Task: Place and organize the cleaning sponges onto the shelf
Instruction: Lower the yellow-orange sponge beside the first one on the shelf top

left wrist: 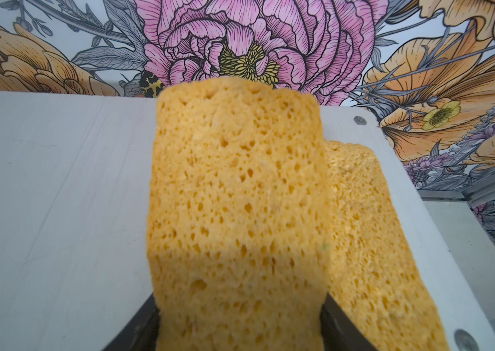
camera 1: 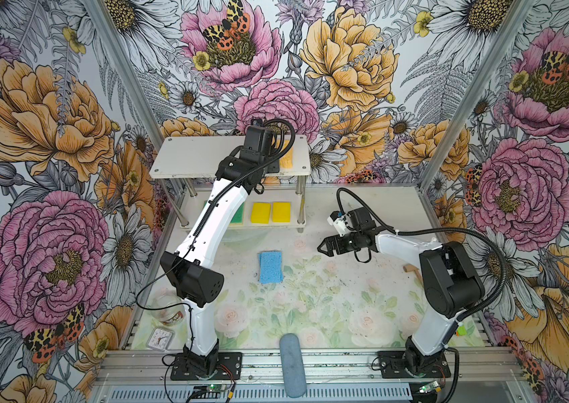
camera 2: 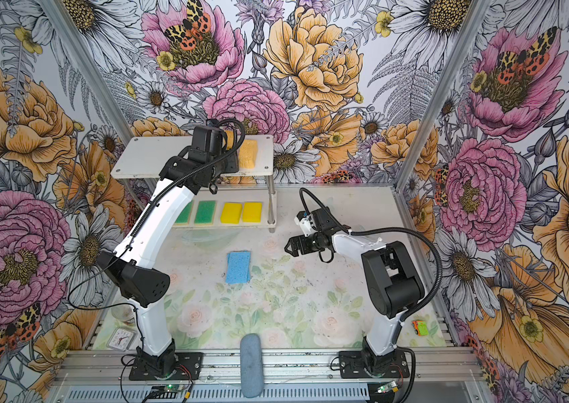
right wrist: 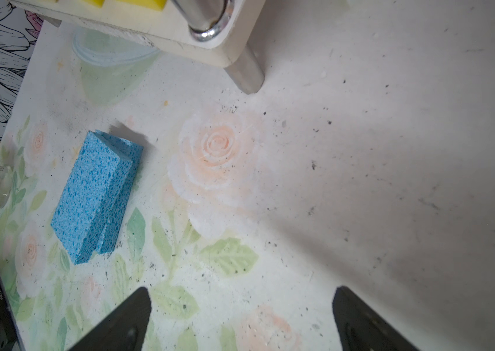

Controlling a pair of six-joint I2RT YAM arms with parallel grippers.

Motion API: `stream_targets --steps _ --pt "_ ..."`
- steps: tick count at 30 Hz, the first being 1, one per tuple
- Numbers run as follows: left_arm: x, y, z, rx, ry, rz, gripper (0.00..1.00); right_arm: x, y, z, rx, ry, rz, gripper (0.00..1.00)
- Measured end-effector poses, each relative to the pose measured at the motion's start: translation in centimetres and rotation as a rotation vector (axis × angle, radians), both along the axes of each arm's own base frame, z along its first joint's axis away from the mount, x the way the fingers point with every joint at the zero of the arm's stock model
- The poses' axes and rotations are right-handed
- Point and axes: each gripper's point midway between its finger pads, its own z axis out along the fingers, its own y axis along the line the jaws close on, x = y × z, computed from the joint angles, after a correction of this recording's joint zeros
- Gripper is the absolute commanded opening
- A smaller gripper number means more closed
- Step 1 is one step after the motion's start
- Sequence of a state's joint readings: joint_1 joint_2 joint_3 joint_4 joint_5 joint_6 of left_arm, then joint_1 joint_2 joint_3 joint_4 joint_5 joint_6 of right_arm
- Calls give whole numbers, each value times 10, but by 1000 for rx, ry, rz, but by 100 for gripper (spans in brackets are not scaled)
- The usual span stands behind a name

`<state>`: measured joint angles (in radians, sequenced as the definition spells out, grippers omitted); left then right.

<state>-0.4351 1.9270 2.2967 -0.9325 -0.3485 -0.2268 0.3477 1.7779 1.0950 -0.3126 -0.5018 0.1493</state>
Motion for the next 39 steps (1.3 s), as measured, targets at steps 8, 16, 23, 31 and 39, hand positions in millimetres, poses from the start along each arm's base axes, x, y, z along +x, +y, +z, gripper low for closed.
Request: stream_targets --steps 8,16,23,31,39 --pt "2 0 -1 5 3 2 65 0 0 0 0 0 0 95" --pt "3 1 -3 9 7 6 69 0 0 0 0 0 0 96" --pt "3 1 -3 11 6 9 73 0 0 0 0 0 0 96" --pt "3 1 -3 10 6 10 73 0 0 0 0 0 0 96" --pt "3 1 -3 0 6 14 63 -2 -1 -3 -3 8 0 96"
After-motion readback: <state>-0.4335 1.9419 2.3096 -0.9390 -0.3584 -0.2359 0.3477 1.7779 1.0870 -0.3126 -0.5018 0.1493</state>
